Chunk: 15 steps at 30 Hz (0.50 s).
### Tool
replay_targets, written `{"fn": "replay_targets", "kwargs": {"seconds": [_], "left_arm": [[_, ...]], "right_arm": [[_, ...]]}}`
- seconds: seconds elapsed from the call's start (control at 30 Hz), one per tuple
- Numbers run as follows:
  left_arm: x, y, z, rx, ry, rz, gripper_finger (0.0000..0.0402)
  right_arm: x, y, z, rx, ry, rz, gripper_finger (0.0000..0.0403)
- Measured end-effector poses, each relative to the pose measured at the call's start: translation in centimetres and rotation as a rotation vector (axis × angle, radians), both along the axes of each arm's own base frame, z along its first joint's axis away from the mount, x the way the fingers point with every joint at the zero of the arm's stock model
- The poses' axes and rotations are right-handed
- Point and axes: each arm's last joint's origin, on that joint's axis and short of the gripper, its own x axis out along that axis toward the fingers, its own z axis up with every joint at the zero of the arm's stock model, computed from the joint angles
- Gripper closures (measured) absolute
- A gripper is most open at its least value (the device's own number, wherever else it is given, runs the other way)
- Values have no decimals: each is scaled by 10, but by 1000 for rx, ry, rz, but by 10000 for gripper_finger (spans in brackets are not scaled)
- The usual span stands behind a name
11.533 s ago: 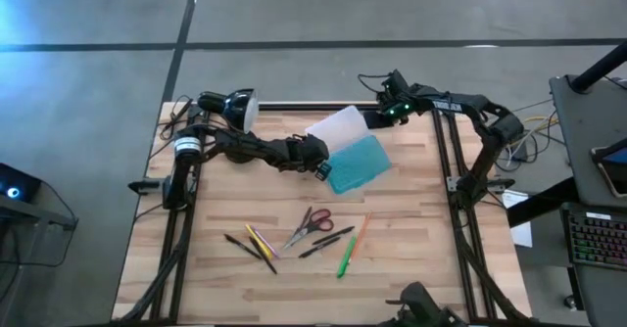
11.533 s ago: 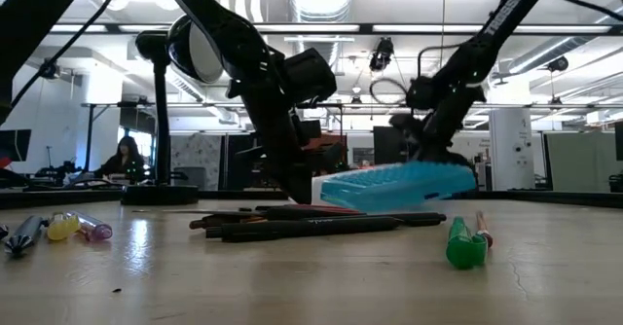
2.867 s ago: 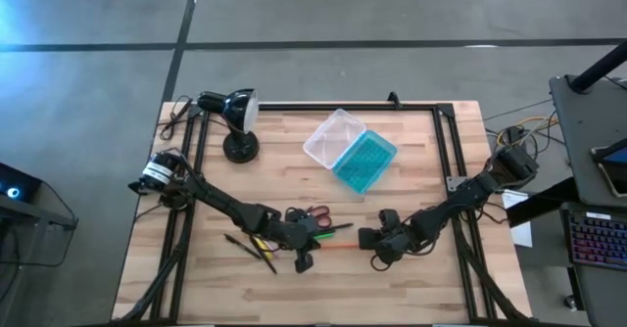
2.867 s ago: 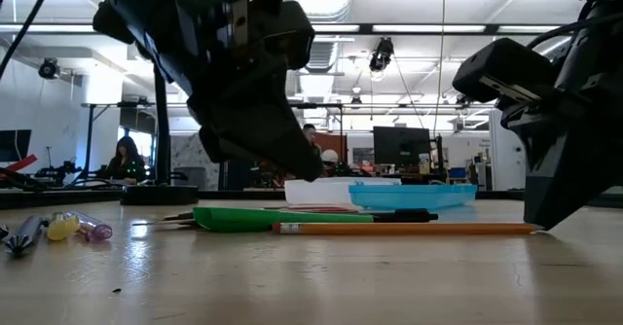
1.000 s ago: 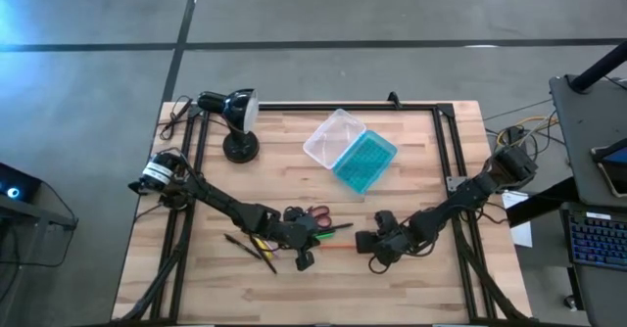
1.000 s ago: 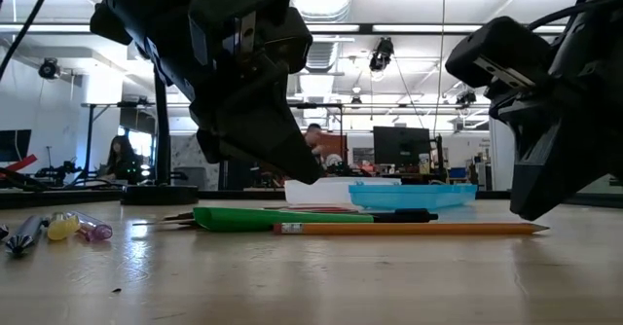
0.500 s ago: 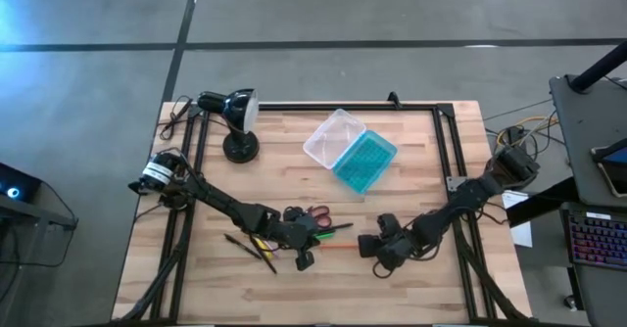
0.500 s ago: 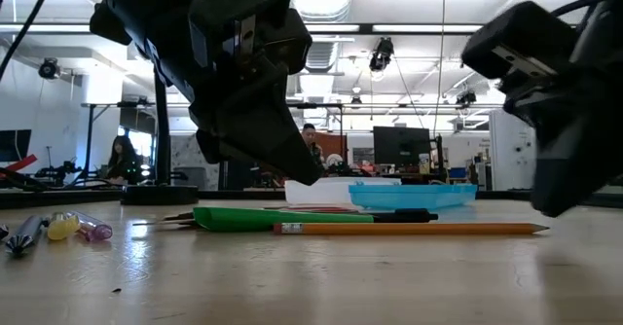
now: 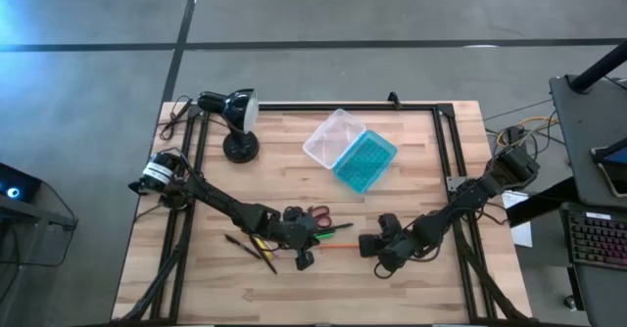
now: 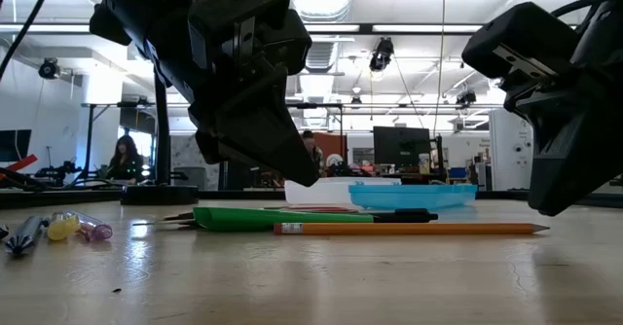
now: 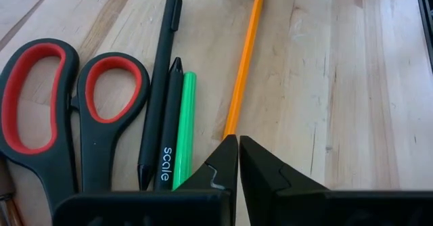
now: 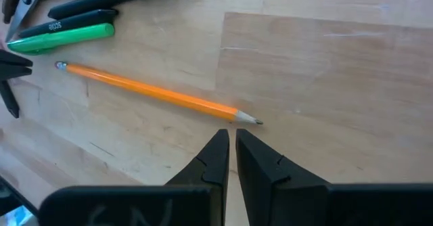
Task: Pick & place school supplies into a supply box
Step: Put the orange pencil into the supply box
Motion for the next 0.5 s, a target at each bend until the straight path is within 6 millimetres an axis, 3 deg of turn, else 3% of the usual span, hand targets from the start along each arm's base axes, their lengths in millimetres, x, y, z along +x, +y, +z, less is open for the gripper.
{"fn": "replay_targets", "kwargs": {"seconds": [0.5], "left_arm": [[0,0,0,-5,1,4,402]], "right_arm": [[2,-6,-1,-10,4,-6,381]]}}
